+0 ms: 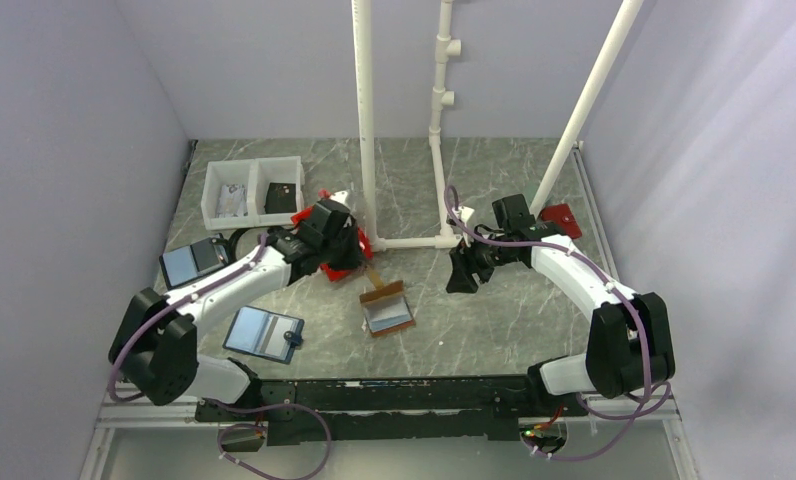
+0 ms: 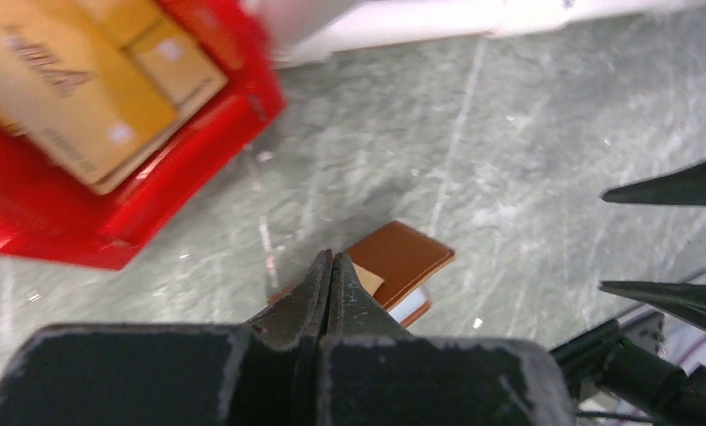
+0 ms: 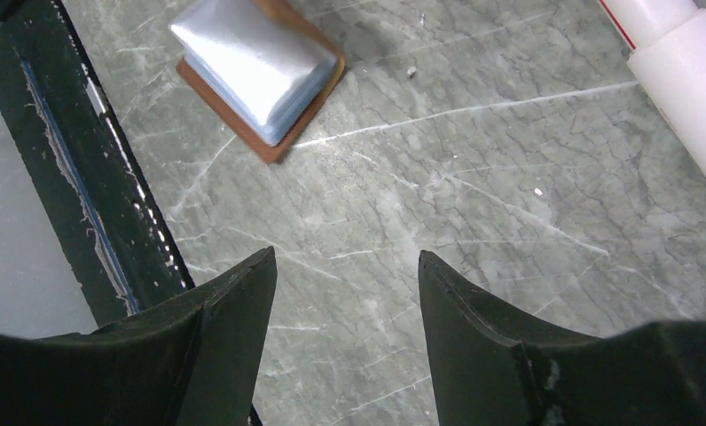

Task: Take the credit cards out of the card holder
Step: Open the card holder at the center of the board.

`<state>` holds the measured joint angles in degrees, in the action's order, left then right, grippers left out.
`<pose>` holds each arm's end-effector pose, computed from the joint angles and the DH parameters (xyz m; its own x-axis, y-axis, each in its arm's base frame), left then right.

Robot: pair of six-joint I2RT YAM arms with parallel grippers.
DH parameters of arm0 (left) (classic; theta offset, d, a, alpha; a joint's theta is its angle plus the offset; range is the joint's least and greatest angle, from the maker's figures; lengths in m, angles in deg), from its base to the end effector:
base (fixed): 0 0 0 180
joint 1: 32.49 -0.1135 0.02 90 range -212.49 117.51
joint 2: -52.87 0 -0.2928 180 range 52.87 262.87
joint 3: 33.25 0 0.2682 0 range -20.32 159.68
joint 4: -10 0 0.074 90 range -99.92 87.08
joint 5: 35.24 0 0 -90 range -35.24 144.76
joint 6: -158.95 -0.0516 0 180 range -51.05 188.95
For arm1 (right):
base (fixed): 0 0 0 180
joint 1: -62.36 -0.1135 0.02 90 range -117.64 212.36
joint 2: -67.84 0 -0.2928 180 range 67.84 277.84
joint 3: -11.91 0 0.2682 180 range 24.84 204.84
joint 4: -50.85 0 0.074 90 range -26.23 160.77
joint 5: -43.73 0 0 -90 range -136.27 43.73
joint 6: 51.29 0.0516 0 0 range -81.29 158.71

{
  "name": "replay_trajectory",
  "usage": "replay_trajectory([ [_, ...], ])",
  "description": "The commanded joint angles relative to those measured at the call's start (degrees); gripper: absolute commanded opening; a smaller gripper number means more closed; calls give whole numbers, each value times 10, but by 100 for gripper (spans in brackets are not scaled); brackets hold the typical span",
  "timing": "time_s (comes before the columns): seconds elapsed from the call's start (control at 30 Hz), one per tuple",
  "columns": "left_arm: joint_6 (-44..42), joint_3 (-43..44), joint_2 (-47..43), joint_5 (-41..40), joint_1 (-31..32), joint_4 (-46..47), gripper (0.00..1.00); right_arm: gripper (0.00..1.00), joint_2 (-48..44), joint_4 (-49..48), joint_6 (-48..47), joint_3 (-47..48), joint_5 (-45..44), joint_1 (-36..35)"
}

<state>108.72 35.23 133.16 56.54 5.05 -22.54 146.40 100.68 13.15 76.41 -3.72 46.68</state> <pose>0.2551 -0.1980 0.2594 -0.8269 -0.1710 -0.5357 0.1271 0.8712 -0.4741 0.2519 0.1069 0.2347 -0.5704 -0.4903 -0.6590 -0.8111 0.4626 0.3579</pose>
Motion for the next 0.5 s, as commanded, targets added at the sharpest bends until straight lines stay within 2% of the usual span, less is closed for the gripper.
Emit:
replay_trajectory([
  [0.0,17,-30,-52,-62,-22,-28,0,62,-17,-2,-13,9,18,0],
  [0.23,23,-66,-70,-79,-33,-67,0,62,-17,-2,-14,6,15,0],
  [0.47,69,-157,-159,-84,-33,-91,0,62,-11,4,-24,6,26,-5],
])
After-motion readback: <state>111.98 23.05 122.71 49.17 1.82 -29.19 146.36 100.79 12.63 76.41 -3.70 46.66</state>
